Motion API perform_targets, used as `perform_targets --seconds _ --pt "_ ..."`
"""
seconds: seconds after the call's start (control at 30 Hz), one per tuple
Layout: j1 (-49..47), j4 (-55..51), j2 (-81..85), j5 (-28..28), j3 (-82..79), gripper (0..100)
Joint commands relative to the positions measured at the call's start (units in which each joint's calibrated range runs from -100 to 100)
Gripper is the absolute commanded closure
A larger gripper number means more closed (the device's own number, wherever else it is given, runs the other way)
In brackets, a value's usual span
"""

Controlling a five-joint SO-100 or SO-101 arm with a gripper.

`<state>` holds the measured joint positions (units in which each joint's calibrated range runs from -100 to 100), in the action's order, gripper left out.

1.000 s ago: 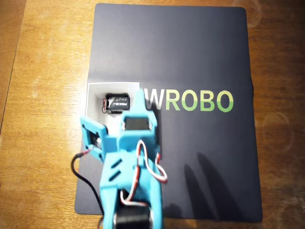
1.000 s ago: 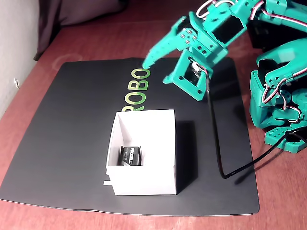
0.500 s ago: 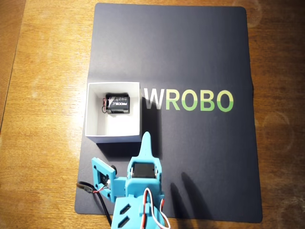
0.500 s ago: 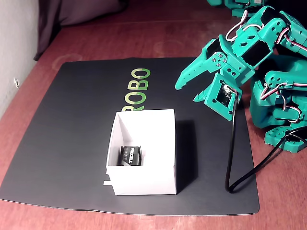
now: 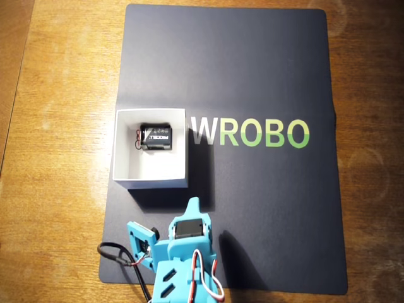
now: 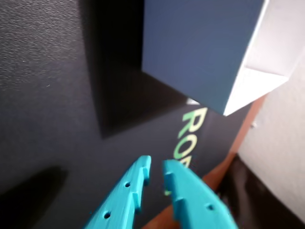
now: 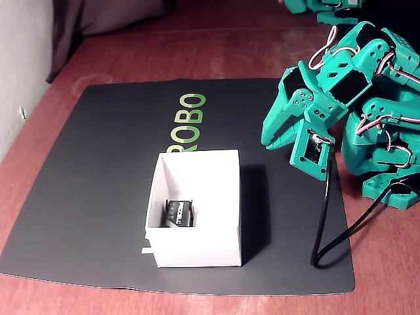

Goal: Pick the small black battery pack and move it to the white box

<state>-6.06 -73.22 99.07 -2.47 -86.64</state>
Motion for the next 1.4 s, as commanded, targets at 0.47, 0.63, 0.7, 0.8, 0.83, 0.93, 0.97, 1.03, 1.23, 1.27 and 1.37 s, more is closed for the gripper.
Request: perform_targets --seconds 0.47,0.63,0.7,0.8,0.83,0.93,0.97,1.03,1.23,1.27,1.37 --pt "0.02 -1.1 0.06 0.43 -4.75 99" --pt "0.02 -1.1 0.06 5.21 -4.75 99" --pt "0.02 -1.1 0.06 5.21 -4.75 99" --pt "0.02 -1.1 0.06 5.21 -4.75 99" --pt "0.02 -1.1 0.06 5.21 -4.75 99" --pt "0.02 -1.1 0.06 5.21 -4.75 99" --pt "0.02 -1.1 0.06 5.21 -4.75 99" --pt "0.02 -1.1 0.06 5.21 -4.75 99" --pt "0.02 -1.1 0.06 5.21 -4.75 99" --pt "0.02 -1.1 0.06 5.21 -4.75 99" --pt "0.02 -1.1 0.06 5.21 -4.75 99"
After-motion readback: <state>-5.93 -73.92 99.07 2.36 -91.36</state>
